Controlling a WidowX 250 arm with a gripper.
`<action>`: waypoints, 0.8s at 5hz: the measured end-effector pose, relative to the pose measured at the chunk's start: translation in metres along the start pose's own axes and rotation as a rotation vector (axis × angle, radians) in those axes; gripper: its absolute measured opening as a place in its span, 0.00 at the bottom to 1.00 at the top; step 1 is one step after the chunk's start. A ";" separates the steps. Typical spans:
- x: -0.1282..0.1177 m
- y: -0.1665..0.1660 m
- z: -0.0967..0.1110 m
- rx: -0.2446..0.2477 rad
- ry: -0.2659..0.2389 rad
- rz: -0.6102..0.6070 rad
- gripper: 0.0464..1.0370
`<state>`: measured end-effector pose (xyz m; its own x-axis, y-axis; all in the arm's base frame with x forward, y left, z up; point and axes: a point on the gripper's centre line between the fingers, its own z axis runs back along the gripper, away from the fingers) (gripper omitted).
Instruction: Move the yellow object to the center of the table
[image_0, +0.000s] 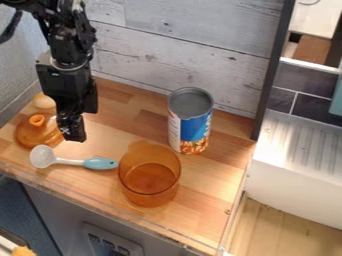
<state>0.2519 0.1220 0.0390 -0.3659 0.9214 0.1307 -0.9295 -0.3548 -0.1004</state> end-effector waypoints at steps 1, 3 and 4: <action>-0.001 0.003 -0.007 0.028 0.003 0.003 0.96; 0.032 -0.027 -0.009 0.061 0.014 0.278 0.96; 0.061 -0.045 -0.014 0.056 0.039 0.533 0.96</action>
<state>0.2720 0.1959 0.0373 -0.7867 0.6161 0.0390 -0.6168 -0.7820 -0.0898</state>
